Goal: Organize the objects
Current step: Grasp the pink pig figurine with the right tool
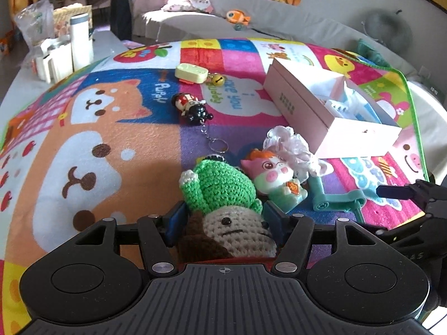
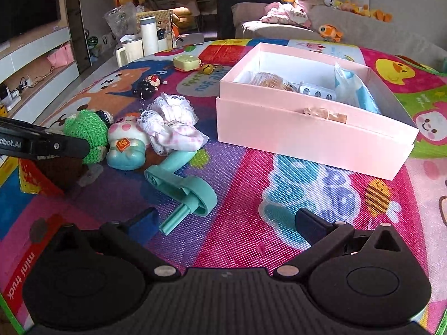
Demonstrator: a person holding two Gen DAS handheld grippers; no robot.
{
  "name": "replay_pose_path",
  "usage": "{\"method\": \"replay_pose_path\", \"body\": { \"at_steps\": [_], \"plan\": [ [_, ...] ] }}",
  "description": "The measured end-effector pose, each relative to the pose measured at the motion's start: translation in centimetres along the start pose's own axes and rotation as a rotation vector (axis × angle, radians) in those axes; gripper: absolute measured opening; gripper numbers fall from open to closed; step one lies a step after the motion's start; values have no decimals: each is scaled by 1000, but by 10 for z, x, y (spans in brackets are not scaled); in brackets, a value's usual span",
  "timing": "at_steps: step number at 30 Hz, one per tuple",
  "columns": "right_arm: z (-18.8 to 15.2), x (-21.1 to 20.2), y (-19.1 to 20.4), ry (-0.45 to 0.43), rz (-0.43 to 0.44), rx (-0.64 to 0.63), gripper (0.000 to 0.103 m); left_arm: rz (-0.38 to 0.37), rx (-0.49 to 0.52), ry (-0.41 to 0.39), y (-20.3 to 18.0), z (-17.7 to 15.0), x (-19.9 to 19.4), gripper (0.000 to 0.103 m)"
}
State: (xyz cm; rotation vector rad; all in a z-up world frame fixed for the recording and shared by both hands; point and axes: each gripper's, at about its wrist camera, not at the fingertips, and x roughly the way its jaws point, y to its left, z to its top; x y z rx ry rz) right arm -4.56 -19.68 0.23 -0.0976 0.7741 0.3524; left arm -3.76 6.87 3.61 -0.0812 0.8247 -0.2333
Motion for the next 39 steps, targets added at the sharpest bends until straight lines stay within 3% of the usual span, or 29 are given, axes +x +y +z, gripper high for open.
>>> {"method": "replay_pose_path", "body": {
  "at_steps": [3, 9, 10, 15, 18, 29, 33, 39],
  "plan": [
    [0, -17, 4, -86, 37, 15, 101, -6, -20, 2, 8, 0, -4, 66],
    [18, -24, 53, -107, 173, -170, 63, -24, -50, -1, 25, 1, -10, 66],
    [21, -19, 62, -105, 169, -199, 59, -30, -39, 5, 24, 1, -11, 66],
    [39, 18, 88, -94, 97, -269, 59, -55, -9, 12, 22, -3, -11, 66],
    [45, 37, 91, -46, 88, -269, 45, -80, -47, 12, 28, -4, -8, 66],
    [26, -51, 51, -139, 150, -202, 44, -81, -63, 19, 24, -6, -6, 65],
    [14, -84, 24, -211, 82, -146, 44, -59, -11, 1, 12, -6, -12, 61],
    [-4, -110, -31, -285, -36, 8, 44, -126, 119, -5, -13, 9, -33, 59]
  ]
}}
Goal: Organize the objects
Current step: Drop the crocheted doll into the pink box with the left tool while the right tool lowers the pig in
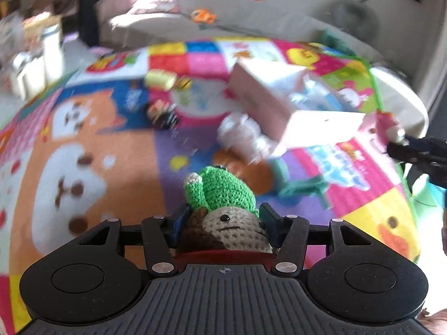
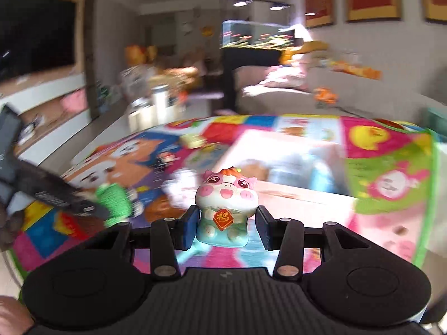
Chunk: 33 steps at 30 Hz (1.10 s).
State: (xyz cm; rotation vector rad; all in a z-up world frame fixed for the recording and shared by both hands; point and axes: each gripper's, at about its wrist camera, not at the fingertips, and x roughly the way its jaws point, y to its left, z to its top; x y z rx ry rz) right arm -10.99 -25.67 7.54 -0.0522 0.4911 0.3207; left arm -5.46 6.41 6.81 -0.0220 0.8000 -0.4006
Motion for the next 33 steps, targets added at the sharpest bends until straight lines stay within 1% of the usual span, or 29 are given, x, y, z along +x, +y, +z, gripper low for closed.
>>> {"method": "replay_pose_path", "body": {
  "at_steps": [3, 6, 8, 10, 12, 14, 16, 18, 20, 21, 22, 24, 25, 27, 28, 29, 31, 32, 33],
  "plan": [
    [-4, 0, -24, -15, -39, 69, 44, -9, 71, -74, -18, 39, -13, 59],
    [-7, 5, -40, -36, -42, 128, 44, -36, 197, -154, -49, 91, -6, 59],
    [-11, 10, -47, -46, -32, 157, 44, -72, 264, -193, -68, 123, 14, 59],
    [-16, 13, -53, -53, -19, 177, 44, -118, 315, -203, -85, 154, 47, 60],
    [-21, 14, -58, -59, -11, 181, 44, -173, 377, -195, -99, 178, 83, 60],
    [-23, 18, -61, -56, -6, 182, 44, -198, 446, -179, -112, 192, 120, 61],
    [-25, 22, -67, -54, -2, 192, 44, -184, 504, -138, -122, 201, 161, 61],
    [-28, 23, -72, -53, 11, 216, 44, -143, 528, -77, -125, 202, 196, 61],
    [-30, 27, -75, -57, 39, 253, 44, -40, 553, -31, -124, 198, 223, 59],
    [-32, 30, -77, -62, 58, 269, 44, 0, 566, -9, -123, 198, 233, 65],
    [-33, 32, -77, -69, 76, 283, 44, 0, 554, 8, -119, 198, 239, 68],
    [-36, 36, -76, -83, 102, 305, 44, -16, 508, 30, -113, 199, 240, 67],
    [-38, 39, -76, -85, 109, 316, 44, -24, 501, 18, -112, 199, 236, 65],
    [-40, 46, -76, -69, 111, 328, 44, -47, 513, -60, -108, 200, 221, 59],
    [-41, 49, -76, -56, 107, 332, 44, -67, 499, -105, -106, 202, 209, 60],
    [-41, 53, -78, -47, 106, 339, 44, -94, 462, -142, -103, 204, 198, 60],
    [-42, 55, -79, -40, 110, 346, 44, -151, 341, -203, -91, 211, 176, 60],
    [-42, 55, -79, -38, 112, 344, 44, -169, 284, -219, -88, 214, 170, 59],
    [-42, 56, -78, -36, 114, 340, 44, -192, 233, -218, -83, 214, 164, 59]
  ]
}}
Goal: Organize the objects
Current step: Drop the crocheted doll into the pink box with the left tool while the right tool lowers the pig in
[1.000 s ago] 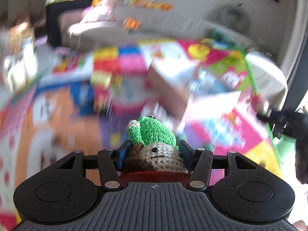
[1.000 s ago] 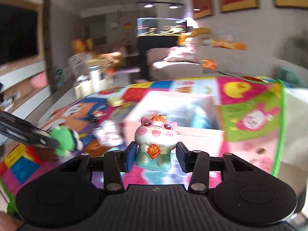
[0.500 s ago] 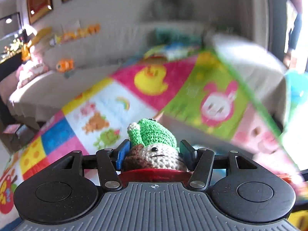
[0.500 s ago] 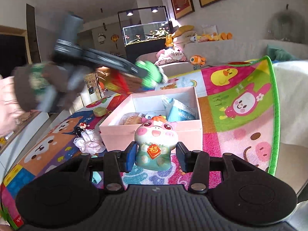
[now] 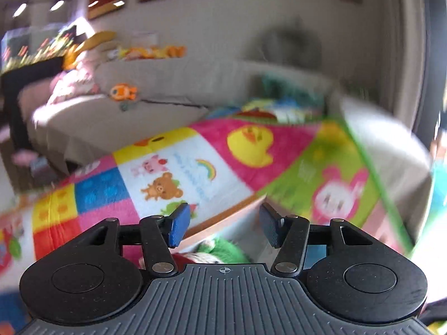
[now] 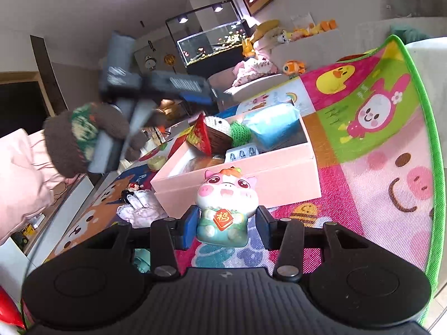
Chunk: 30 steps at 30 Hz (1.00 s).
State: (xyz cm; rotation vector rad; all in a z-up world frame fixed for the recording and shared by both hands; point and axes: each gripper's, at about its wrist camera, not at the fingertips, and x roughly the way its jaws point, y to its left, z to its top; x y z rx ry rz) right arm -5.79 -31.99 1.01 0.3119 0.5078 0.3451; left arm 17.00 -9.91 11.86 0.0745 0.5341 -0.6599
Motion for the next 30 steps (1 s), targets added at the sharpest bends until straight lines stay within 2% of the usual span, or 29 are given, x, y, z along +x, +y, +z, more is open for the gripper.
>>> {"method": "replay_pose_path", "body": {
  "at_steps": [3, 4, 5, 7, 8, 9, 11, 14, 16, 20, 21, 23, 24, 27, 30],
  "plan": [
    [-2, 2, 3, 5, -3, -17, 44, -84, -77, 64, 7, -8, -3, 61],
    [-2, 3, 4, 6, -6, -23, 44, -66, -68, 103, 5, -12, 3, 61],
    [-2, 4, 5, 8, -9, -27, 44, -12, -36, 163, 2, -19, 12, 60],
    [-2, 6, 5, 9, -15, -32, 44, 141, 56, 233, -5, -33, 29, 56],
    [-2, 5, 6, 8, -21, -34, 44, 183, 65, 240, -6, -37, 34, 53],
    [-3, 5, 6, 7, -28, -34, 44, 195, 49, 213, -7, -37, 32, 52],
    [-4, 5, 7, 6, -37, -41, 44, 127, -25, 129, -8, -28, 23, 52],
    [-4, 7, 9, 8, -40, -52, 44, 32, -63, 42, -24, -13, 15, 52],
    [-3, 9, 9, 14, -46, -51, 44, -7, -38, 93, -39, -9, 29, 51],
    [-4, 5, 7, -3, -52, -35, 44, -199, -26, 265, -63, -25, 57, 50],
    [-4, 4, 5, -7, -52, -29, 44, -215, -5, 285, -69, -29, 57, 53],
    [-4, 5, 3, -11, -51, -19, 44, -195, 71, 293, -75, -33, 52, 49],
    [-4, 5, 2, -11, -51, -15, 44, -190, 69, 283, -75, -34, 46, 44],
    [-4, 5, 2, -13, -51, -16, 44, -198, -54, 201, -53, -38, 6, 42],
    [-3, 4, 3, -16, -51, -22, 44, -143, -126, 84, -33, -52, -53, 42]
  ]
}}
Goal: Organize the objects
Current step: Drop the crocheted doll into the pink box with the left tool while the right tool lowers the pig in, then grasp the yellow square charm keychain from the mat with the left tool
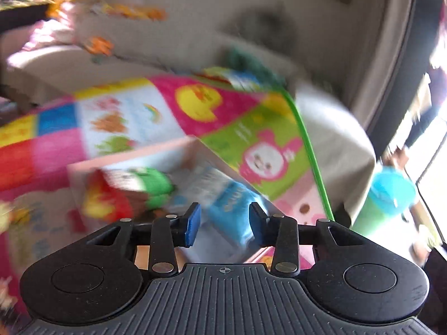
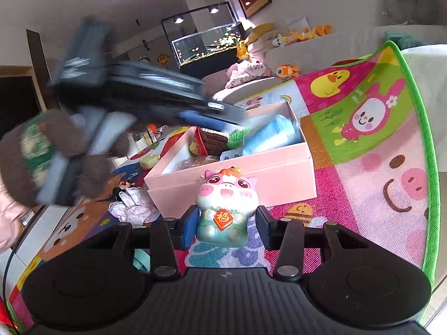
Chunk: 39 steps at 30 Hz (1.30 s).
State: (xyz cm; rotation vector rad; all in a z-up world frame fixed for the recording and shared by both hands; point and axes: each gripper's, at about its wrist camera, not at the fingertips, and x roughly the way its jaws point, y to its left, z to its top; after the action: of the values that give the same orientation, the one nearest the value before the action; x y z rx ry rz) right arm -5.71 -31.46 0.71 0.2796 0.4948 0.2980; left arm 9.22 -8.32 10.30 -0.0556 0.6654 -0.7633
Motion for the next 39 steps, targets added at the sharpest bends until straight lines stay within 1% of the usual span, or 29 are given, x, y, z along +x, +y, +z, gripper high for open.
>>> {"method": "replay_pose_path", "body": {
  "at_steps": [2, 3, 5, 7, 9, 10, 11, 12, 13, 14, 15, 16, 18, 19, 20, 21, 23, 26, 27, 29, 30, 32, 33, 34, 36, 38, 39],
  "plan": [
    [6, 0, 1, 7, 4, -6, 44, 48, -38, -74, 11, -22, -37, 42],
    [12, 0, 1, 6, 11, -12, 44, 68, -56, -94, 15, -31, -49, 42],
    [33, 1, 3, -16, 14, -30, 44, 125, -99, -134, 24, -61, -76, 42],
    [64, 6, 10, -47, -13, -72, 44, 161, -143, -142, 33, -83, -91, 42],
    [98, 23, 20, -68, -74, -128, 44, 169, -183, -138, 41, -103, -94, 42],
    [114, 37, 23, -70, -105, -147, 46, 168, -199, -140, 44, -111, -98, 42],
    [129, 53, 25, -56, -126, -160, 51, 170, -210, -145, 45, -116, -101, 42],
    [141, 71, 24, -32, -145, -172, 66, 176, -222, -158, 48, -120, -103, 42],
    [149, 87, 20, -17, -175, -164, 67, 183, -234, -178, 51, -123, -107, 42],
    [154, 100, 16, 13, -209, -145, 65, 185, -243, -200, 54, -126, -111, 42],
    [154, 110, 11, 50, -233, -124, 56, 188, -249, -225, 57, -130, -117, 42],
    [151, 117, 6, 88, -235, -98, 46, 193, -250, -241, 60, -133, -120, 42],
    [136, 126, -3, 151, -232, -44, 40, 210, -248, -262, 67, -141, -123, 42],
    [127, 129, -6, 176, -250, -36, 37, 220, -253, -268, 71, -144, -125, 42],
    [116, 129, -7, 194, -278, -41, 36, 228, -263, -269, 75, -146, -127, 42],
    [107, 128, -7, 212, -292, -43, 32, 230, -275, -269, 78, -148, -127, 42],
    [95, 119, -4, 220, -280, -50, 31, 226, -292, -276, 84, -151, -131, 42],
    [86, 111, 10, 242, -288, -109, 31, 230, -313, -281, 90, -154, -131, 42],
    [85, 108, 14, 237, -304, -135, 31, 234, -320, -281, 92, -155, -131, 42],
    [83, 96, 30, 189, -329, -212, 31, 247, -336, -288, 94, -154, -134, 42],
    [81, 88, 40, 156, -323, -252, 33, 253, -346, -297, 96, -151, -135, 42],
    [79, 73, 56, 99, -278, -300, 48, 280, -359, -316, 102, -138, -138, 42],
    [77, 66, 64, 74, -246, -310, 63, 309, -359, -318, 107, -128, -138, 42],
    [73, 60, 70, 54, -213, -317, 76, 351, -356, -318, 112, -116, -137, 42],
    [63, 53, 82, 30, -161, -334, 86, 421, -363, -322, 128, -92, -132, 42],
    [49, 50, 90, 25, -127, -350, 86, 444, -421, -336, 150, -71, -124, 42],
    [42, 50, 94, 23, -122, -360, 86, 436, -463, -327, 164, -60, -116, 42]
  ]
}}
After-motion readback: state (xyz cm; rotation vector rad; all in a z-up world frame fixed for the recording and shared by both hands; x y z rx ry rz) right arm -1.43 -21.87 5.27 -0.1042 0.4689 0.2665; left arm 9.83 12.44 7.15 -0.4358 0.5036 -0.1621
